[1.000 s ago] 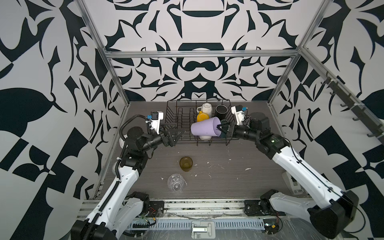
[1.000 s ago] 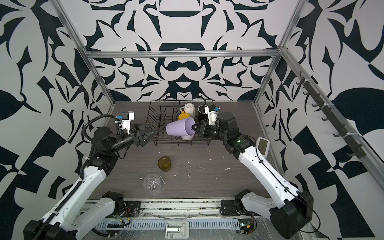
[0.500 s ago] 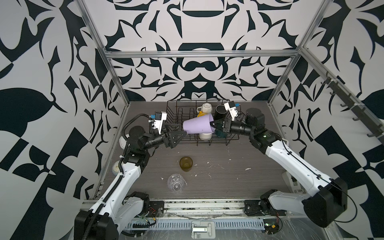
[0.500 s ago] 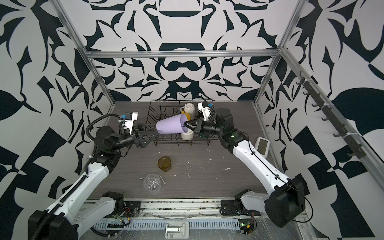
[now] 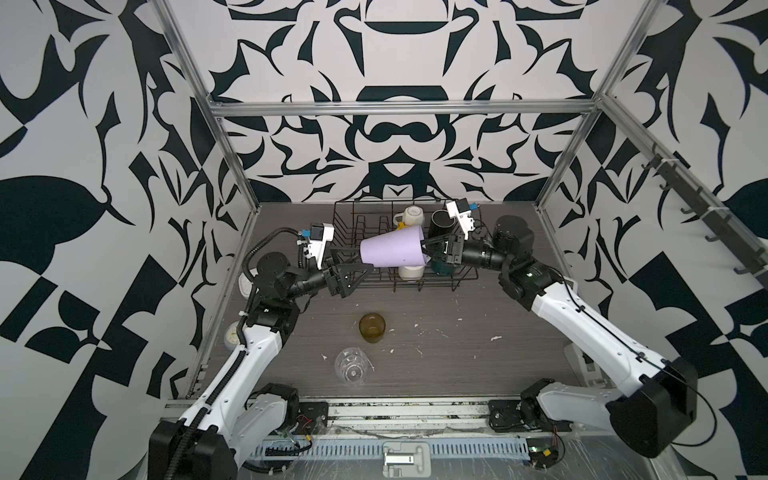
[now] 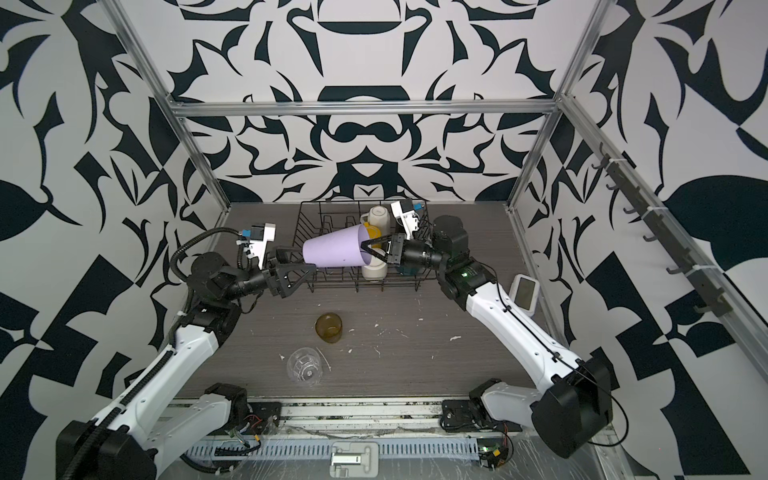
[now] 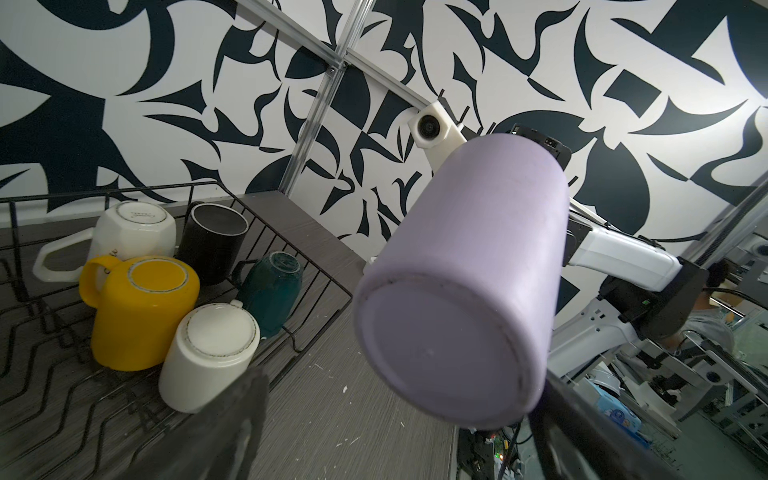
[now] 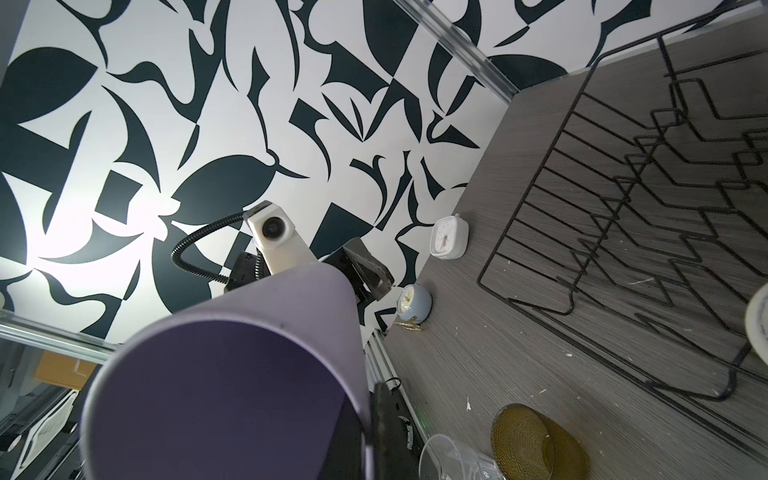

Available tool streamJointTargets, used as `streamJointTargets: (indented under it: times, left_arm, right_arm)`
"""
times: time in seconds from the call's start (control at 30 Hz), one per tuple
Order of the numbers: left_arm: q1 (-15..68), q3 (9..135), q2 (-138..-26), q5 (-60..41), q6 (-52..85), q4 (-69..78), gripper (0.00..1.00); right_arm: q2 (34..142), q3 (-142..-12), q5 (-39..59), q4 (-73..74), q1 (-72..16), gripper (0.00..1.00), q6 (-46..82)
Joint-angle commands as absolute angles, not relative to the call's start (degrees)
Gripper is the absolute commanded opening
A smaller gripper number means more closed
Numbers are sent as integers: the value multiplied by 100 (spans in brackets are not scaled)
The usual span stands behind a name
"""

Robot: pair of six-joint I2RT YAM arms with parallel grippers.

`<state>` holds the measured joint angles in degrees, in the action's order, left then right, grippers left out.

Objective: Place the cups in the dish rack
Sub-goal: 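Lift the lilac cup over the rack while the left gripper reaches toward it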

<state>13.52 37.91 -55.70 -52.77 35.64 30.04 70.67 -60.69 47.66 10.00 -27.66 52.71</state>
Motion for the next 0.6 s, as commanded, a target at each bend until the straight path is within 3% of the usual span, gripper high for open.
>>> streamJointTargets:
  times: [0.0,0.57]
  left_arm:
    - [1336,3885,-5563,-5448,3695,3386,99]
    - [1336,3795,-5535,-5762,4096,4012,99]
  right_arm:
    - [7103,-6231,4922,1511,-2867,0,5368]
    - [7536,-6310,4838,1997,-3154,0,5588]
